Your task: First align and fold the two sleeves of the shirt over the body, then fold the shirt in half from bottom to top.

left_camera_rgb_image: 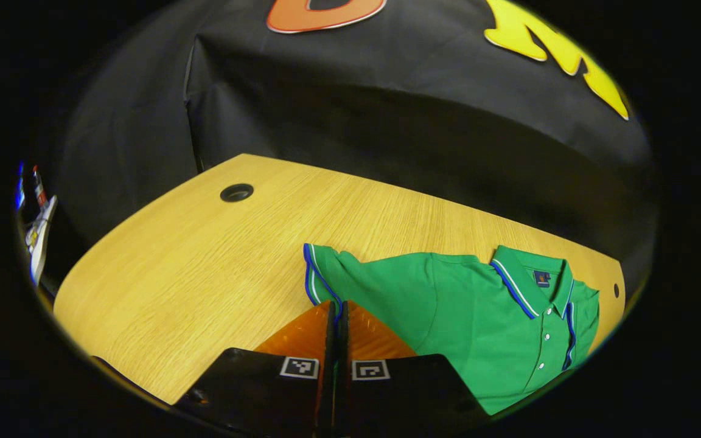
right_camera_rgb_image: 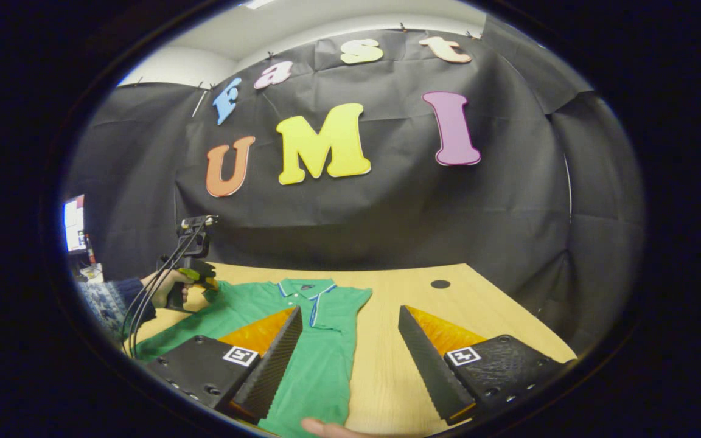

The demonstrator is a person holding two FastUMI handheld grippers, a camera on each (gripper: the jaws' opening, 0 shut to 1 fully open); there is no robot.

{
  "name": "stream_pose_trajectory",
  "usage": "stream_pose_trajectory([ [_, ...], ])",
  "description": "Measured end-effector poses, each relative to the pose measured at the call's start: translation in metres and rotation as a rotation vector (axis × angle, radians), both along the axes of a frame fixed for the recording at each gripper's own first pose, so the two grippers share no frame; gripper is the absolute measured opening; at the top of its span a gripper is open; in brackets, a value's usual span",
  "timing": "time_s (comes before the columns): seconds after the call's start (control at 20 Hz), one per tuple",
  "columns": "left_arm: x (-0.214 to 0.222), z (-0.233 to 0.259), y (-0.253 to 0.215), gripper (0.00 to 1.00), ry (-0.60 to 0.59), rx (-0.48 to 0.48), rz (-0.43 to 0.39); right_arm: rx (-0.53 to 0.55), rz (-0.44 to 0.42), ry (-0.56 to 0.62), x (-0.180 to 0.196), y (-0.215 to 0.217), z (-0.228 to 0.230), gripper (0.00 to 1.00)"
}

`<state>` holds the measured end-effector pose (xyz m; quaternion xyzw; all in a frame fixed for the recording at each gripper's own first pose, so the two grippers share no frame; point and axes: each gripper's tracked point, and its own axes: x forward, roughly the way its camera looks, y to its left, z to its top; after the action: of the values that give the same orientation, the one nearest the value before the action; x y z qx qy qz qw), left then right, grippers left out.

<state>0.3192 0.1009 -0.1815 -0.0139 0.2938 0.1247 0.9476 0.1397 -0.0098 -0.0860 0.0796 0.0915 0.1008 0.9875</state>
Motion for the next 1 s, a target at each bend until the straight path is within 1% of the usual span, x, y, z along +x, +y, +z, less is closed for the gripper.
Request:
stream_pose_trajectory([
  [0.1,0.005,0.010,-0.014,0.07,0.000,0.071,-0.043,0.003,0.002,-0.004,-0.001,0.001,0.002,0.96],
  [0.2,0.009,0.016,-0.033,0.07,-0.004,0.114,-0.079,0.007,-0.002,-0.003,-0.001,-0.001,0.001,0.96],
  [0.25,0.011,0.018,-0.045,0.07,-0.008,0.113,-0.099,0.009,-0.005,-0.001,0.000,-0.002,0.001,0.98],
  [0.3,0.014,0.020,-0.060,0.07,-0.022,0.108,-0.129,0.011,-0.008,0.001,0.000,-0.003,0.001,0.96],
  [0.35,0.015,0.019,-0.072,0.07,-0.027,0.104,-0.139,0.013,-0.009,0.002,0.000,-0.003,0.001,0.96],
  [0.45,0.012,0.018,-0.094,0.13,-0.021,0.086,-0.171,0.018,-0.008,0.002,0.000,-0.003,0.002,0.96],
  [0.55,0.013,0.027,-0.105,0.18,-0.041,0.104,-0.177,0.023,-0.006,-0.003,-0.001,-0.004,0.004,0.98],
  [0.65,0.009,0.036,-0.118,0.73,-0.065,0.079,-0.183,0.038,-0.009,-0.009,-0.002,-0.006,0.007,0.96],
  [0.7,0.011,0.041,-0.115,1.00,-0.089,0.083,-0.166,0.046,-0.011,-0.010,-0.002,-0.006,0.008,0.96],
  [0.75,0.009,0.047,-0.113,1.00,-0.104,0.085,-0.151,0.053,-0.010,-0.008,-0.002,-0.006,0.009,0.96],
  [0.85,-0.002,0.057,-0.114,1.00,-0.115,0.085,-0.158,0.073,-0.007,-0.009,-0.003,-0.007,0.013,0.95],
  [0.95,-0.013,0.072,-0.111,1.00,-0.143,0.100,-0.159,0.107,0.032,-0.065,-0.011,0.000,0.033,0.95],
  [1.0,-0.022,0.081,-0.111,1.00,-0.164,0.092,-0.164,0.125,0.044,-0.095,-0.015,0.000,0.043,0.95],
])
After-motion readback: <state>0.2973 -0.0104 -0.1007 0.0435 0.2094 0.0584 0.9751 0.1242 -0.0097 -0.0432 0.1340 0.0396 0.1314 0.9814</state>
